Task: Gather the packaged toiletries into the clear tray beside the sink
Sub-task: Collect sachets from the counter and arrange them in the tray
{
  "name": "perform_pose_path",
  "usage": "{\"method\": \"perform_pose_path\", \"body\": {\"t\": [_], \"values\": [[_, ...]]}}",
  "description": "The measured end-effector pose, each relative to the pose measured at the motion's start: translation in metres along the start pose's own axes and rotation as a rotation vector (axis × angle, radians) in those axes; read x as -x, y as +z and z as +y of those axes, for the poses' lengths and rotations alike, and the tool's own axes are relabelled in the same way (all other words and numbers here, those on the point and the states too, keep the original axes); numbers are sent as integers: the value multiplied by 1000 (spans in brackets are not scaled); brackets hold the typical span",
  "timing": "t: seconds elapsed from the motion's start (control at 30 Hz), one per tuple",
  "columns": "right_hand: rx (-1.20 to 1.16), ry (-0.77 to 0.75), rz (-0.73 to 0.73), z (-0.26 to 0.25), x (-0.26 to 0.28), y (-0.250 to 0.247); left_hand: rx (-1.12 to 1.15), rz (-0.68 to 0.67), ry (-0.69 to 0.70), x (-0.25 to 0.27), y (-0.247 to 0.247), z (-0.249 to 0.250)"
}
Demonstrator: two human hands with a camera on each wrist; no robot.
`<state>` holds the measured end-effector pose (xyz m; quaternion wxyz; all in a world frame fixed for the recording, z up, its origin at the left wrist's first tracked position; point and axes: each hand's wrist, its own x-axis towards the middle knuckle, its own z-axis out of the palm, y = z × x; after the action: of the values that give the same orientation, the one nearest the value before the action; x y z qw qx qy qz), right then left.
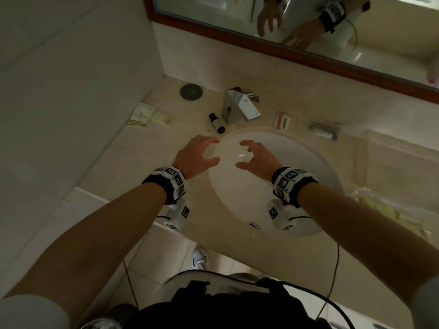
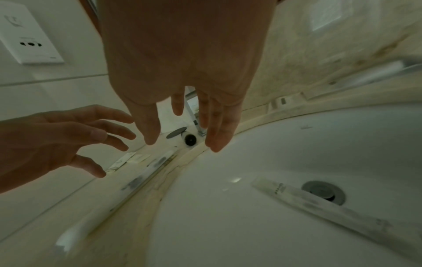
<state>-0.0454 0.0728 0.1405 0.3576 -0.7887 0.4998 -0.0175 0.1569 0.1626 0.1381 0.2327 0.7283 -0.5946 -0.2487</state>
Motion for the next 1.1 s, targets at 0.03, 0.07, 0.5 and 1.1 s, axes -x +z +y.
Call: {"method": "perform_pose_path", "body": {"t": [0.03, 0.07, 0.5, 1.1], "values": [[9, -6, -6, -6, -4, 4, 2, 3, -5, 1, -3, -5], [19, -15, -10, -11, -7, 8, 8, 7, -10, 1, -6, -11], [94, -45, -75, -53, -41, 43, -23, 50, -94, -4, -38, -63], [102, -157, -122, -133, -128, 66, -5, 193, -275, -40, -90, -123]]}}
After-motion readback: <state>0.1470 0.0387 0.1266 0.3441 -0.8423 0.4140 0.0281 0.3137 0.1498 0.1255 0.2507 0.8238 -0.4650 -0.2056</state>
